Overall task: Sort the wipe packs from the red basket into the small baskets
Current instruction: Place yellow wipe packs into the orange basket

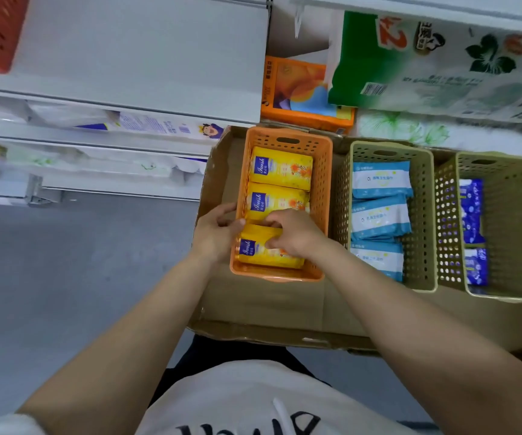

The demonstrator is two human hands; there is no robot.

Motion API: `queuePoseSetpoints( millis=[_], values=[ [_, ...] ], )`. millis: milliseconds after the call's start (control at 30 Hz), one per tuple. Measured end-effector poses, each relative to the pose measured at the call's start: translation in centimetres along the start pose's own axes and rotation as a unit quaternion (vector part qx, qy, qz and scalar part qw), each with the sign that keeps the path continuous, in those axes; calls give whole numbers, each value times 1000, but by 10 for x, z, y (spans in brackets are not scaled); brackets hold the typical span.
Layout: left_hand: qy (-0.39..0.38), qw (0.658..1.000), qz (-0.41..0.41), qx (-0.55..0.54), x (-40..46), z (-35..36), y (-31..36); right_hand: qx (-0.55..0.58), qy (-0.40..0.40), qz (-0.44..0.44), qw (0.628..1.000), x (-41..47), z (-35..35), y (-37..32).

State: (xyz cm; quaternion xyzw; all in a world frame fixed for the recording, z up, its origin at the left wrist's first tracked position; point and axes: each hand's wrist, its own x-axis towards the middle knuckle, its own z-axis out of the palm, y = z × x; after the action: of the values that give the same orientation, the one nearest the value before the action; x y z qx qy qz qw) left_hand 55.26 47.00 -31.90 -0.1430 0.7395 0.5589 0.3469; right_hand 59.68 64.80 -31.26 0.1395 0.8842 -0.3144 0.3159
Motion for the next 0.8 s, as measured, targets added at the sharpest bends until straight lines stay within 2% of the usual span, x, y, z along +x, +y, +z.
queuePoseSetpoints(
  millis=[100, 300, 467, 800],
  values=[
    [-6, 1000, -1, -5, 0, -1, -1, 5, -3, 26, 1000, 7, 9, 2],
    [-2, 1000, -2, -4, 1, 2, -4, -104, 11, 0, 994, 8, 14, 8],
    [4, 1000, 1, -3, -1, 3, -5, -97, 64, 26, 993, 6, 24, 8],
    [28, 999, -12, -12, -7, 8, -3, -123, 96, 0, 988, -4, 30, 9]
  ],
)
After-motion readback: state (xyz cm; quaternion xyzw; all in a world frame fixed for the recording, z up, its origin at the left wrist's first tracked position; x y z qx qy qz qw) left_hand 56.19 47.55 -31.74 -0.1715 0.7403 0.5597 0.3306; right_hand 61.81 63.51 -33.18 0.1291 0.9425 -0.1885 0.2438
